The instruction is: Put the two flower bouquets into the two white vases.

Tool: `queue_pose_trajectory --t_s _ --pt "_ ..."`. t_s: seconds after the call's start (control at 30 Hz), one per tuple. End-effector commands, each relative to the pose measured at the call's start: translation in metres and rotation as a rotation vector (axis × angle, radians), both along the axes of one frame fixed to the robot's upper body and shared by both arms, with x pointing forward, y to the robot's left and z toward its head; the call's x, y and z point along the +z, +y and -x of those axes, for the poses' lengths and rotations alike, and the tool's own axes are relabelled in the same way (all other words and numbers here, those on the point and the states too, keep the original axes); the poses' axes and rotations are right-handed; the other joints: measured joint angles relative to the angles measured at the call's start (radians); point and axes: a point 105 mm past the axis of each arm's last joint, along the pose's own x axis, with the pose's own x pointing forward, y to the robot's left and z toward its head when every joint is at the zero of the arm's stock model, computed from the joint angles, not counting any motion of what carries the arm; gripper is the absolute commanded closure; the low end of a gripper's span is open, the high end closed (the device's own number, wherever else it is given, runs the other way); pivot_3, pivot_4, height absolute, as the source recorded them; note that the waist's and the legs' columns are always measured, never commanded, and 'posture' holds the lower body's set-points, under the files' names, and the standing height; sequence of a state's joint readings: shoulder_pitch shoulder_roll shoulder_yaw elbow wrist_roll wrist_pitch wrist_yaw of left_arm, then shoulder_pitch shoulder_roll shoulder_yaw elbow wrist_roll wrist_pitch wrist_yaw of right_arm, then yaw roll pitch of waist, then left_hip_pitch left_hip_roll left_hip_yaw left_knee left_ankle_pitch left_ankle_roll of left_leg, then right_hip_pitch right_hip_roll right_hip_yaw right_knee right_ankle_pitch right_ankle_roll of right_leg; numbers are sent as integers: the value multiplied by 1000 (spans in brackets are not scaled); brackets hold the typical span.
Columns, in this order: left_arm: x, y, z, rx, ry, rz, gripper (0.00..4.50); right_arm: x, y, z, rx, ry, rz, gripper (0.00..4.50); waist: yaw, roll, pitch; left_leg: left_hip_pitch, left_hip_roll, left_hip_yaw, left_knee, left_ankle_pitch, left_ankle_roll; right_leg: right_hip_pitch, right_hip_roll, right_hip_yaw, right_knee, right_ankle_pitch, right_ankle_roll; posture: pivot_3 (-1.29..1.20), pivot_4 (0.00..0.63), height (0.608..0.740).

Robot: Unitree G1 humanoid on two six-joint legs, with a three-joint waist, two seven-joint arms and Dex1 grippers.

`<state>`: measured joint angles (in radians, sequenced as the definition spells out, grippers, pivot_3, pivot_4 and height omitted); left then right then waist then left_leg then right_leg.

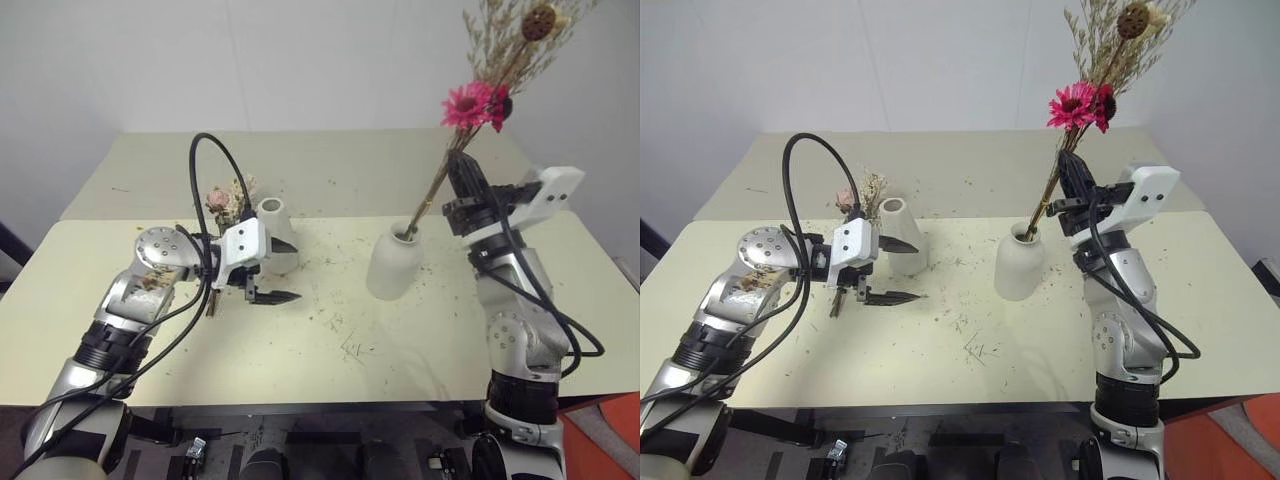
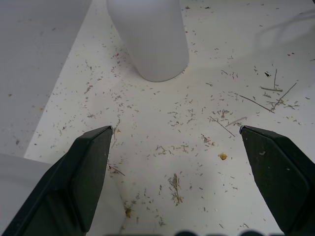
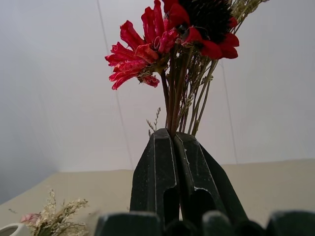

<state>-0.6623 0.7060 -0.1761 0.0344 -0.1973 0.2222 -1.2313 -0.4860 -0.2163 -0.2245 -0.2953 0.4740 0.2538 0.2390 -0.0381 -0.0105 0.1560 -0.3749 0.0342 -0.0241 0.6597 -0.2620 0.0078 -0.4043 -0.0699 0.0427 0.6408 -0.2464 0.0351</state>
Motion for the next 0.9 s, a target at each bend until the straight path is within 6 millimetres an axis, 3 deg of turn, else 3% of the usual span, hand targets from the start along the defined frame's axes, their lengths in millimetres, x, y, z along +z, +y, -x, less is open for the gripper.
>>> queue_pose_trajectory --t_s 0.03,0.37,0.5,0.83,0.9 --pt "11 2 2 1 -42 16 0 2 4 7 8 -48 8 4479 -1 0 0 0 0 0 0 0 0 0 0 0 0 0 0 0 150 740" --pt "12 1 1 -2 -40 22 0 -16 13 10 -21 -76 72 4479 -4 0 0 0 0 0 0 0 0 0 0 0 0 0 0 0 150 740" --pt "11 1 1 3 -37 26 0 -24 20 12 30 -66 90 3455 -3 0 0 0 0 0 0 0 0 0 0 0 0 0 0 0 150 740" --pt "12 1 0 6 -43 28 0 -41 32 33 123 -43 109 31 -3 0 0 0 0 0 0 0 0 0 0 0 0 0 0 0 150 740" --pt "11 2 1 8 -42 29 0 -47 33 43 158 -30 124 11 1 0 0 0 0 0 0 0 0 0 0 0 0 0 0 0 150 740"
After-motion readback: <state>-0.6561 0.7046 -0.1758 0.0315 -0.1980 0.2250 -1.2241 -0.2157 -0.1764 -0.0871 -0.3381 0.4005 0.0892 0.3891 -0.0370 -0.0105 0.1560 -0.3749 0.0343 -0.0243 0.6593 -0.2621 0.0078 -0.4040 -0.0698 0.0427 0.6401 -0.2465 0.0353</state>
